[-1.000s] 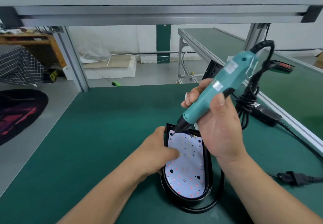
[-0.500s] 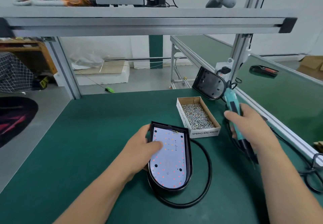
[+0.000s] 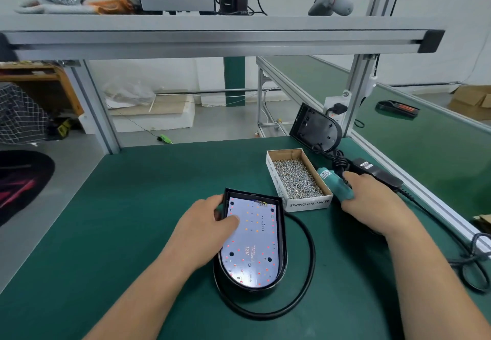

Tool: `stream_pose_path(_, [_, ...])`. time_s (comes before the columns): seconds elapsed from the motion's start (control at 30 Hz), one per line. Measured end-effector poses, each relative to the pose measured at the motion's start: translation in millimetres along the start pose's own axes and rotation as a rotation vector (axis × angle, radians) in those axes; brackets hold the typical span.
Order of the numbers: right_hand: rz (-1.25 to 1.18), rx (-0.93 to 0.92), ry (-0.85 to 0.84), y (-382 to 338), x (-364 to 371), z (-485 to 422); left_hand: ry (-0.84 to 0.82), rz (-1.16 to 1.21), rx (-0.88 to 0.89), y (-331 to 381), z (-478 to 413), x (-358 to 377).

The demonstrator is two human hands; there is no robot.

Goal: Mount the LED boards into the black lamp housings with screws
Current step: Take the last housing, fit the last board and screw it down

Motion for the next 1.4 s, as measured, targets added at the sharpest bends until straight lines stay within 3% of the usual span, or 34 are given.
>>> stream_pose_path(0.13, [-0.112,-0.124,0.304,-24.9,-23.3,21.4,-0.006,-0.067,-0.005,-0.5,0.2,-4.7])
stream_pose_path(0.17, [-0.095,-0.148,0.296,-30.5,-24.1,27.4,-0.006,-0.069,-0.002,-0.8,0.2,-5.4])
stream_pose_path(0.33, [0.387,-0.284,-0.086,-60.9,18.5,44.7,0.003,-0.034,0.024,0.4,-2.4,-7.7])
stream_pose_path(0.5, [0.447,-0.354,-0.059,-73.4,23.4,49.7,-0.031,0.095,0.084,6.1,-1.9,-4.3])
stream_pose_path(0.6, [0.244,-0.374,-0.059,-74.4,21.2,48.6,-0.052,0.171,0.203,18.5,-0.5,-2.3])
stream_pose_path(0.77, [-0.393,-0.437,-0.212,-74.5,14.9,44.5,0.029,0.11,0.325,24.2,-0.7,-3.4])
stream_pose_path(0.87, [-0.761,-0.451,-0.356,-82.4,22.3,42.0,-0.069,0.338,0.313,25.9,1.5,8.2])
stream_pose_path(0.97, [-0.996,-0.367,-0.371,-86.4,35.3,37.2,-0.091,0.346,0.307,26.7,3.5,17.7])
stream_pose_path(1.13, [-1.409,-0.149,-0.469,-92.6,48.4,33.1,0.055,0.493,0.222,18.8,-2.5,13.6])
stream_pose_path(1.23, [-1.38,-0.06,-0.644,-94.8,51.0,38.6,0.235,0.652,0.118,7.2,-4.6,7.3])
stream_pose_path(1.33, [-1.102,-0.191,-0.729,-102.1,52.9,57.9,0.35,0.772,0.032,-1.9,-3.4,7.9])
stream_pose_path(1.4, [-1.048,-0.24,-0.751,-108.1,53.7,69.2,0.392,0.804,0.012,-2.0,-2.1,8.7])
Point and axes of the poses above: each hand's wrist, its own z-axis away from the middle knuckle, its own x-axis out of the palm, y = z × x, the point moved 6 cm from there along -z, towards the middle knuckle, and after that the axes turned 10 degrees about x, right-handed, at the moved point
